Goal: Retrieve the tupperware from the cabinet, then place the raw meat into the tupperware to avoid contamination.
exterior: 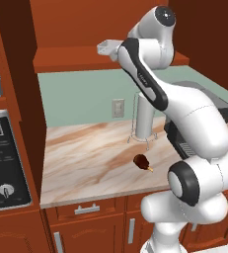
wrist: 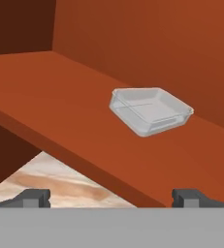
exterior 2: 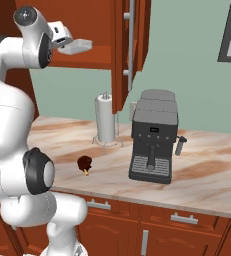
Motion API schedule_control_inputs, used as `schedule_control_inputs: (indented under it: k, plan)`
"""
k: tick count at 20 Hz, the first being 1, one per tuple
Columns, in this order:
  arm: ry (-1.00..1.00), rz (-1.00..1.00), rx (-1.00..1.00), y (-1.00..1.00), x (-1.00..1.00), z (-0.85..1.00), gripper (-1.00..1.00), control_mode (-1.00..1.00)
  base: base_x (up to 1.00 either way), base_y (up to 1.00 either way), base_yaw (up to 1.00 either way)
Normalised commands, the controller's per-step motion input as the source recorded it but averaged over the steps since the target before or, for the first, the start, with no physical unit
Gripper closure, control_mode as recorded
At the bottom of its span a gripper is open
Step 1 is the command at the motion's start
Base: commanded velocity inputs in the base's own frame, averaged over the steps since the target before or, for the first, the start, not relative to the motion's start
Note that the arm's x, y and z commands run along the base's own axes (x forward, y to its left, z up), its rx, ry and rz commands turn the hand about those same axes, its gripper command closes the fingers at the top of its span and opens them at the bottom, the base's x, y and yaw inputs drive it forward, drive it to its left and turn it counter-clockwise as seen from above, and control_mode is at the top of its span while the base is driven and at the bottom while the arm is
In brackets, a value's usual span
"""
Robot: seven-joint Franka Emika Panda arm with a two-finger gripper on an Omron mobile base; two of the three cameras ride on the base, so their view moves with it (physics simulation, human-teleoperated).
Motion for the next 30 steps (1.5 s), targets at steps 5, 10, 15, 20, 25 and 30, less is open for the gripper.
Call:
schedule_control_inputs:
  k: [5,10,15,20,25,30]
  plan:
    - [0.00,0.00,0.01,0.05,0.20,0.00,-1.00,-1.00,0.00,0.00,0.00]
    - [0.00,0.00,0.01,0.07,0.20,-0.01,-1.00,-1.00,0.00,0.00,0.00]
    - [0.01,0.00,0.00,0.01,0.21,0.00,-1.00,-1.00,0.00,0.00,0.00]
    - [0.02,0.00,0.00,0.00,0.23,0.00,-1.00,-1.00,0.00,0.00,0.00]
    - [0.01,0.00,0.00,0.00,0.21,-0.03,-1.00,-1.00,0.00,0.00,0.00]
    - [0.01,0.00,0.00,0.00,0.20,-0.06,-1.00,-1.00,0.00,0.00,0.00]
